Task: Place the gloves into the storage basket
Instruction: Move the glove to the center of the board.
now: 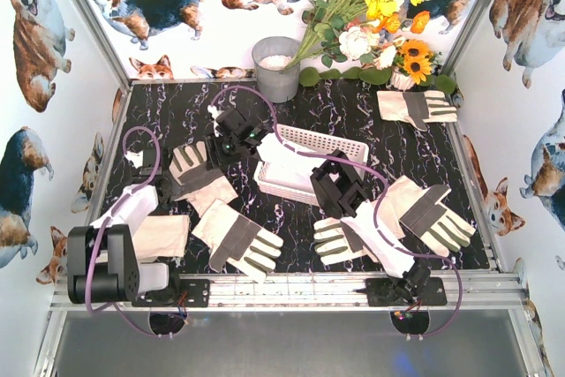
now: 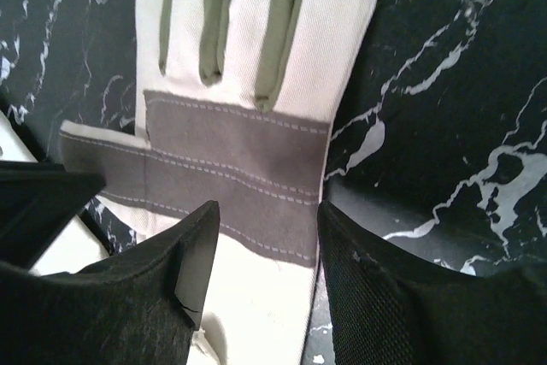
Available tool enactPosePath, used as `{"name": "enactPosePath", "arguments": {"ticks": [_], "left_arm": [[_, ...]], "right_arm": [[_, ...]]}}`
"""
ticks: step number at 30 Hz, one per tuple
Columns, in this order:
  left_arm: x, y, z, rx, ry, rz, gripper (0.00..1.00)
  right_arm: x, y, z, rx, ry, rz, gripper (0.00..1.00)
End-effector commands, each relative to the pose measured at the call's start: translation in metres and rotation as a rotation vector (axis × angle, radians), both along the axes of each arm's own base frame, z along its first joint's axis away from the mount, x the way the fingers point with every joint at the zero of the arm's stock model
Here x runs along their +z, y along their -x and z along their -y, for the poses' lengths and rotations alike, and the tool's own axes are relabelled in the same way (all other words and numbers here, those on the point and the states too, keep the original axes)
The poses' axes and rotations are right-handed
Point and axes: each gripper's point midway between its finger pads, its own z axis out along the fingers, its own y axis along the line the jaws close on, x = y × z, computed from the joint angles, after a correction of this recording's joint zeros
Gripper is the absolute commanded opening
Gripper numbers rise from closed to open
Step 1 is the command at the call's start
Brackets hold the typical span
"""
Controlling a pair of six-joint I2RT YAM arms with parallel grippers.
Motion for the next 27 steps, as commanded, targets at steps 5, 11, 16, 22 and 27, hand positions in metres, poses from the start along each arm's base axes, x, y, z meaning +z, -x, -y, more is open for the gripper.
{"name": "enactPosePath", "arguments": {"ticks": [5, 11, 16, 22, 27], "left_arm": [[0.001, -0.021, -0.002, -0.009, 0.036, 0.055, 0.23], [-0.004, -0.024, -0.006, -0.012, 0.033, 0.036, 0.20], [-0.006, -0.028, -0.008, -0.006, 0.033, 0.037, 0.19], [-0.008, -0.029, -0.007, -0.009, 0.044, 0.034, 0.18], [-0.008, -0.029, -0.007, -0.010, 0.045, 0.034, 0.18]], "right_arm": [[-0.012, -0.026, -0.015, -0.066, -0.033, 0.016, 0.50], [-0.016, -0.031, -0.014, -0.087, -0.023, 0.027, 0.50], [-0.018, -0.037, -0.010, -0.109, -0.005, 0.048, 0.50], [-0.030, -0.041, -0.005, -0.135, 0.016, 0.037, 0.50], [-0.038, -0.037, -0.008, -0.125, 0.007, 0.008, 0.48]]}}
